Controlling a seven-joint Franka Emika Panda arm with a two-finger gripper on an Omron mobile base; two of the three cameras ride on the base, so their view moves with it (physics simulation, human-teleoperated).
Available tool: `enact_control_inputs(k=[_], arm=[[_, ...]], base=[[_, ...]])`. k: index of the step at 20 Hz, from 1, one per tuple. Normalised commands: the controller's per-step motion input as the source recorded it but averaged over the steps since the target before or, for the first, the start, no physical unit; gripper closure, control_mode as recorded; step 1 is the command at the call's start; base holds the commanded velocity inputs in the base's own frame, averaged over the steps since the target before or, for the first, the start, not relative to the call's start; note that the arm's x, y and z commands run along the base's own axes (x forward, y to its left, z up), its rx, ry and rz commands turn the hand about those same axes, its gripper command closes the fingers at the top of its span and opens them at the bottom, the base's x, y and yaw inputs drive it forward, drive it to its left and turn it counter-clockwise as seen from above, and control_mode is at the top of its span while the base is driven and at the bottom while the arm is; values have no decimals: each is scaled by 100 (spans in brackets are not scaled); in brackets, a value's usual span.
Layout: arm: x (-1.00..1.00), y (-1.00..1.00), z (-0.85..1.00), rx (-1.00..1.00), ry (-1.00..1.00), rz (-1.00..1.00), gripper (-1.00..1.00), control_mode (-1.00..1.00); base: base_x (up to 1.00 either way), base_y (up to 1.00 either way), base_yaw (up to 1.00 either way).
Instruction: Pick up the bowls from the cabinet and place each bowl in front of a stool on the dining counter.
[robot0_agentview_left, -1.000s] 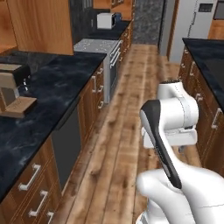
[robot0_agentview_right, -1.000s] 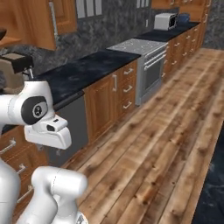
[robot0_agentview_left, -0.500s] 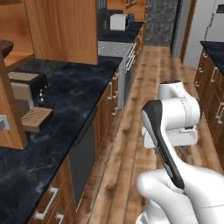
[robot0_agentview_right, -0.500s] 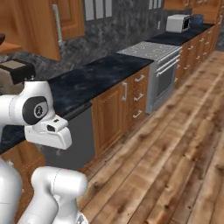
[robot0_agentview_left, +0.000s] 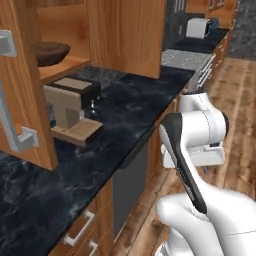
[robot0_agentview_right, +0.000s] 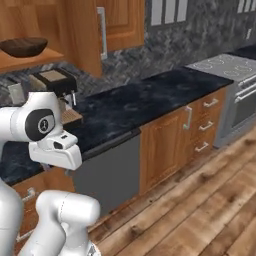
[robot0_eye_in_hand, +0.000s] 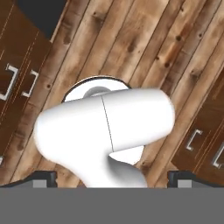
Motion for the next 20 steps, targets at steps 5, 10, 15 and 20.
enact_control_inputs(k=[5,10,15,20], arm=[[0,0,0,0,0,0,-100,100],[0,0,0,0,0,0,-100,100],[0,0,0,0,0,0,-100,100],[0,0,0,0,0,0,-100,100]], base=[[0,-20,68],[39,-22,74],[37,-21,61],[1,-34,47]])
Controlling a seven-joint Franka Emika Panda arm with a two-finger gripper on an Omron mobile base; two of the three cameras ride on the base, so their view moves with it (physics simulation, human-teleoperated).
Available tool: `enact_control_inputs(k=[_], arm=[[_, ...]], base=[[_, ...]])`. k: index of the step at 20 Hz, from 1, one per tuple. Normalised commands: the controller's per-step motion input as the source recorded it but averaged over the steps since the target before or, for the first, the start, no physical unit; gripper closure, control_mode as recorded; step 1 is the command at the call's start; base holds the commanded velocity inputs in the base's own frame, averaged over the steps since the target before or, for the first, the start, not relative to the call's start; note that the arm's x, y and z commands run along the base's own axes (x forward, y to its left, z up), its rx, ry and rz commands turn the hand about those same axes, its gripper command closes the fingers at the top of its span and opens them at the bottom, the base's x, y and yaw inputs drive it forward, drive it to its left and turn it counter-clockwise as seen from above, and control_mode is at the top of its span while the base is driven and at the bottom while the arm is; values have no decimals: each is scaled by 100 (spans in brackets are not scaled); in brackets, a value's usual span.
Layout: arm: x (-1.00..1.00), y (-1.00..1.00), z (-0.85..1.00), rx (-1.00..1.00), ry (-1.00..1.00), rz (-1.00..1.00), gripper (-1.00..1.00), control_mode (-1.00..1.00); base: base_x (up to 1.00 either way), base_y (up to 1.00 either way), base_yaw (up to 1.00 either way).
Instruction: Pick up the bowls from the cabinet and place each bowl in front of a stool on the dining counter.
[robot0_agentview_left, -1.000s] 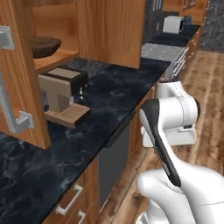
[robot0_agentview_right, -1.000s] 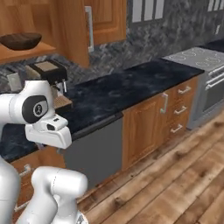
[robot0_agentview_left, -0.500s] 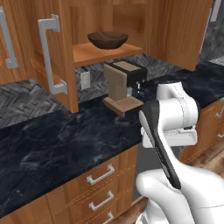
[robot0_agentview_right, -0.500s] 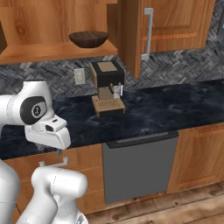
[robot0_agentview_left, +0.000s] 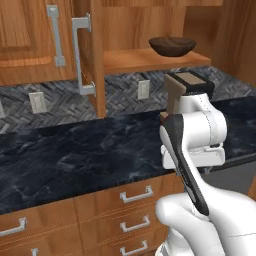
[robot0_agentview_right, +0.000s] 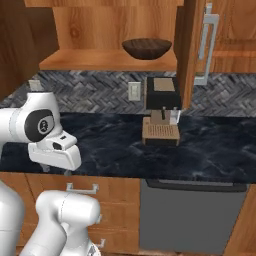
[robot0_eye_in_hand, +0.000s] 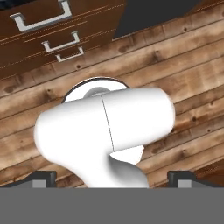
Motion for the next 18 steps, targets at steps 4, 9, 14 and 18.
enact_control_inputs(k=[4,9,14,18], arm=[[0,0,0,0,0,0,-100,100],[0,0,0,0,0,0,-100,100],[0,0,0,0,0,0,-100,100],[0,0,0,0,0,0,-100,100]], base=[[1,-39,36],[14,-35,8],[8,-40,-1],[24,-9,-11]])
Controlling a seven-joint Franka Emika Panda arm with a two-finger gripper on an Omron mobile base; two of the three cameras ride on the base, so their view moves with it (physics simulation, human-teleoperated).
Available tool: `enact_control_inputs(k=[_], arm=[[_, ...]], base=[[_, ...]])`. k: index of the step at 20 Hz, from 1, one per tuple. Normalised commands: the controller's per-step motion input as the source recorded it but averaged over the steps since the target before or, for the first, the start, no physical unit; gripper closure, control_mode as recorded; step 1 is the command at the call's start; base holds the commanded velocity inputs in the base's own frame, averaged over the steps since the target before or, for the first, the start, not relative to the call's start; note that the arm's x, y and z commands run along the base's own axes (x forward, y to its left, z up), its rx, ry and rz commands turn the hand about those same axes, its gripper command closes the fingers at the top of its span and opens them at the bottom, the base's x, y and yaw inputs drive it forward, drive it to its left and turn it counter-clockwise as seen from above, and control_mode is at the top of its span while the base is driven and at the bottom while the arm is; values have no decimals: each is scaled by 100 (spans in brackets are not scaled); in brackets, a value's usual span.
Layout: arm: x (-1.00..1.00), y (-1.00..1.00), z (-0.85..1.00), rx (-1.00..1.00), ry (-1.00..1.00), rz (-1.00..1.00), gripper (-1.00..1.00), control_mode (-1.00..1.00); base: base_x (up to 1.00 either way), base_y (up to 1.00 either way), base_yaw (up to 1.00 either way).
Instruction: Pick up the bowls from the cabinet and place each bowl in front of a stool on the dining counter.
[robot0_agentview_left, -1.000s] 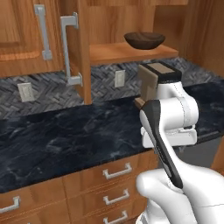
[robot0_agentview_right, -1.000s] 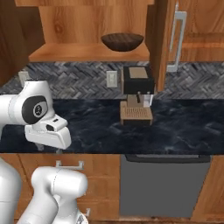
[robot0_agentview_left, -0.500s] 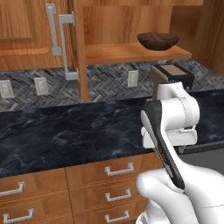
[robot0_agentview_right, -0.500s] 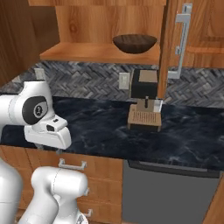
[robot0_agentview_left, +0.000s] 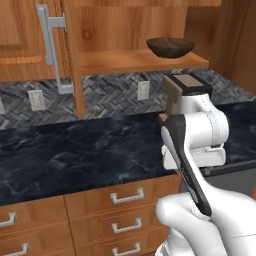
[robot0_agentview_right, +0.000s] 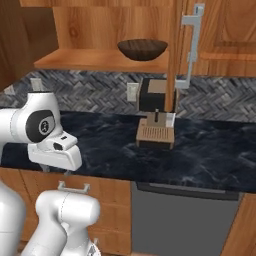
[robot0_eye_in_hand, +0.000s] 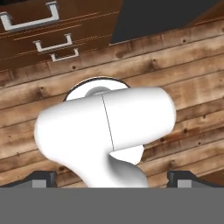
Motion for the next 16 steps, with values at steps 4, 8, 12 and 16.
enact_control_inputs(k=[4,8,12,16], arm=[[0,0,0,0,0,0,-100,100],[0,0,0,0,0,0,-100,100],[0,0,0,0,0,0,-100,100],[0,0,0,0,0,0,-100,100]], base=[[32,-1,-21],[41,0,-27],[48,-1,-25],[53,-8,-14]])
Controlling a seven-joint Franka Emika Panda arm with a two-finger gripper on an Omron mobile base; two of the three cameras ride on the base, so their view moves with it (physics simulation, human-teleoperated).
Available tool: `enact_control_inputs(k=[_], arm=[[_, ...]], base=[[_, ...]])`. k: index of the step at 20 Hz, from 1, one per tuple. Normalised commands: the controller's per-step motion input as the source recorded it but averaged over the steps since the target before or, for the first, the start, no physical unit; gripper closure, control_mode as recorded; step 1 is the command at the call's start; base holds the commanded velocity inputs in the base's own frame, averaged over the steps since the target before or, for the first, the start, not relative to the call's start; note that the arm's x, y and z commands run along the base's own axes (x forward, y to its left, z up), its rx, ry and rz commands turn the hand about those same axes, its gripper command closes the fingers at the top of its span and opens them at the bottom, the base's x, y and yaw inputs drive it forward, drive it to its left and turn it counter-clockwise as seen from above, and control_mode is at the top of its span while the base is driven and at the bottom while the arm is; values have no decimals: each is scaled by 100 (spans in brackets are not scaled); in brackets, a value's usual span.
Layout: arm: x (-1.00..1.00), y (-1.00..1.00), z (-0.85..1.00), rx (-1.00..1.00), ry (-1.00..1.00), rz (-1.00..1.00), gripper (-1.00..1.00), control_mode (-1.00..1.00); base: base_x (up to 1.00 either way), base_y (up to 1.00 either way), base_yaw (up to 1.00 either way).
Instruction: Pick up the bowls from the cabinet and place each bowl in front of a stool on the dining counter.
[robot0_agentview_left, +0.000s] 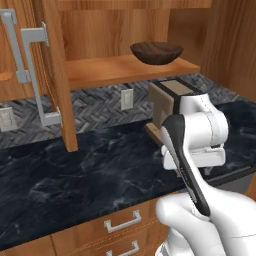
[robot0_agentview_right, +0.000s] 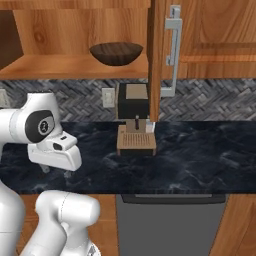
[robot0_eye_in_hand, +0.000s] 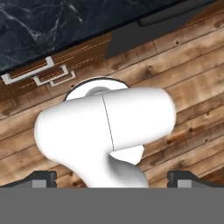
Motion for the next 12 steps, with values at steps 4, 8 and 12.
enact_control_inputs(k=[4,8,12], arm=[[0,0,0,0,0,0,-100,100],[0,0,0,0,0,0,-100,100],[0,0,0,0,0,0,-100,100]], base=[[15,-23,-1],[0,0,0],[0,0,0]])
